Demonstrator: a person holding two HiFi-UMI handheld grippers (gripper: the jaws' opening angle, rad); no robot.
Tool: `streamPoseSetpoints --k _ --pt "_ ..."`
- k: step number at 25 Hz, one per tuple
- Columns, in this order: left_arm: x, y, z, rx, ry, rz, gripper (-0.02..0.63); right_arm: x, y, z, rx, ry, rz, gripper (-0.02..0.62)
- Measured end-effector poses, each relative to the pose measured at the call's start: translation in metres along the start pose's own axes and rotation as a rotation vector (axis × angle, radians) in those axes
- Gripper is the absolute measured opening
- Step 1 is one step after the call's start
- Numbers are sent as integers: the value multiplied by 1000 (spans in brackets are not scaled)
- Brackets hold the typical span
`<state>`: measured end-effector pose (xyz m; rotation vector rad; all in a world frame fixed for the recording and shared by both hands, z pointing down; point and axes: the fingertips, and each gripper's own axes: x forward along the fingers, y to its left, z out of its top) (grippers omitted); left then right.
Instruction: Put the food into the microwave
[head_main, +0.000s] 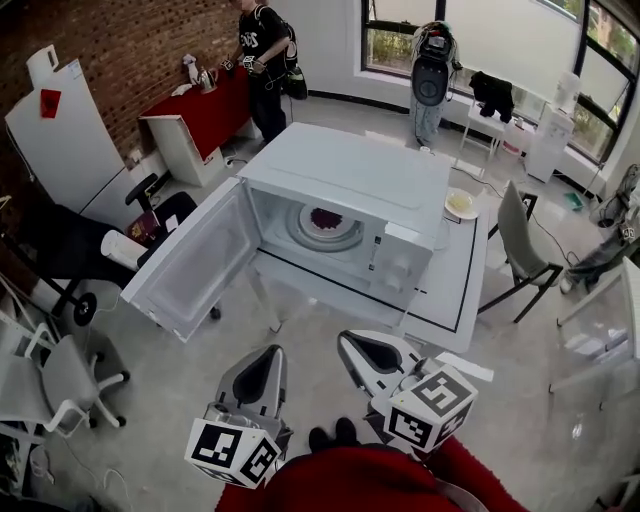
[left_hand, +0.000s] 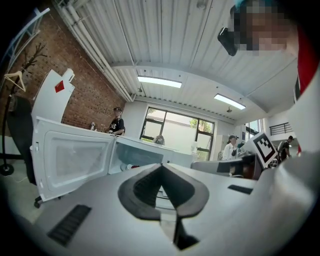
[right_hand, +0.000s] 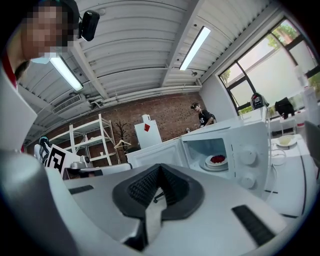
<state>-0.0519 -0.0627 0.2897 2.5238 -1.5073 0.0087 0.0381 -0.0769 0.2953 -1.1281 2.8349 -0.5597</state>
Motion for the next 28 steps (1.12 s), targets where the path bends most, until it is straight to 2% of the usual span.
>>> streamPoseSetpoints --k 7,12,28 --pt "-7 -7 0 -9 -15 18 9 -12 4 1 -33 -5 19 12" --pt "-10 -10 0 20 -21 33 9 -14 6 -5 -51 8 25 12" --pt "-11 -11 -12 9 4 46 9 -19 -1 -8 -65 11 12 12"
